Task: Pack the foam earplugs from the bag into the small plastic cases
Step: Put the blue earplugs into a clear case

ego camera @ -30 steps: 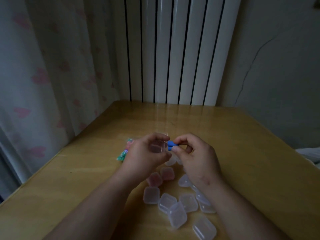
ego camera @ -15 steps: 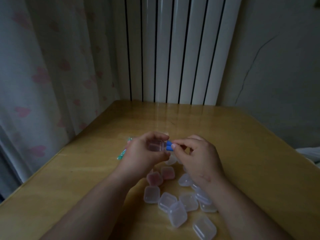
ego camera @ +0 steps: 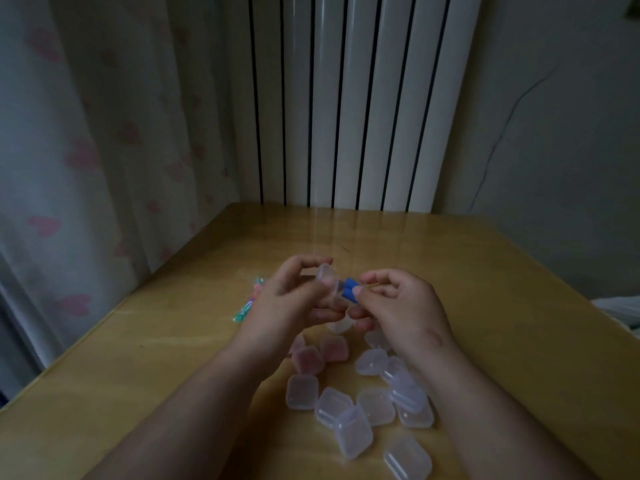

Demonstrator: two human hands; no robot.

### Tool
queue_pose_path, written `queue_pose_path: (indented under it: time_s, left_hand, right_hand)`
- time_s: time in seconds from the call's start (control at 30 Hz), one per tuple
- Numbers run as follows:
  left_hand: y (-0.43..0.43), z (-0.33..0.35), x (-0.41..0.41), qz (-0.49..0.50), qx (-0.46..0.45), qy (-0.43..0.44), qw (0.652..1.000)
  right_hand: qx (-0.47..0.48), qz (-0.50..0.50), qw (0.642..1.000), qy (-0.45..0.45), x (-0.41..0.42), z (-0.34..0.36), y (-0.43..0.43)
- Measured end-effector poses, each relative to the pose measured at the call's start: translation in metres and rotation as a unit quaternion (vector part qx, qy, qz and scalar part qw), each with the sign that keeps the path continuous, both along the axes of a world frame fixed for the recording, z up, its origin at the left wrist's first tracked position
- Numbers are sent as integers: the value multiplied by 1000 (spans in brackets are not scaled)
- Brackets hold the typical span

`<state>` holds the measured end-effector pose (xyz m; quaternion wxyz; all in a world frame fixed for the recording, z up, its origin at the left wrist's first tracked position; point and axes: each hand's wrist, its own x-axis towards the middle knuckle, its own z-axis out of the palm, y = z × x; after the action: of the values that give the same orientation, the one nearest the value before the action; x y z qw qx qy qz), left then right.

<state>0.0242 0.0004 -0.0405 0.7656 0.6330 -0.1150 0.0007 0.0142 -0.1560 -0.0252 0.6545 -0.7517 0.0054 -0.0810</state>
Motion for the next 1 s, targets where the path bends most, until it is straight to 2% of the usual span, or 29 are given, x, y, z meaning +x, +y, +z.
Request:
queue_pose_path:
  time_s: [0.07, 0.1, 0.23, 0.33, 0.7, 0.83, 0.93, 1.0]
  left_hand:
    - [-2, 3, 1, -12, -91, 42, 995]
    - [-2, 3, 1, -13, -97, 47, 994]
    - [0, -2, 0, -14, -11, 17, 1000]
    - [2, -3, 1, -8, 18, 10, 1000]
    - [2, -2, 1, -10, -2, 25, 1000]
    - [1, -1, 1, -14, -26, 40, 999]
    - [2, -1, 1, -10, -21, 34, 999]
    - [3, -1, 1, -4, -14, 26, 1000]
  right_hand:
    - [25, -13, 1000, 6, 0, 0, 0]
    - [27, -16, 999, 11, 0, -1, 0]
    - [67, -3, 998, 20, -1, -1, 3]
    - [85, 11, 996, 8, -2, -2, 5]
    - [74, -3, 997, 9, -3, -4, 6]
    - [90, -10, 996, 14, -3, -4, 8]
    - [125, 0, 992, 23, -4, -1, 9]
    - [114, 9, 993, 20, -6, -1, 8]
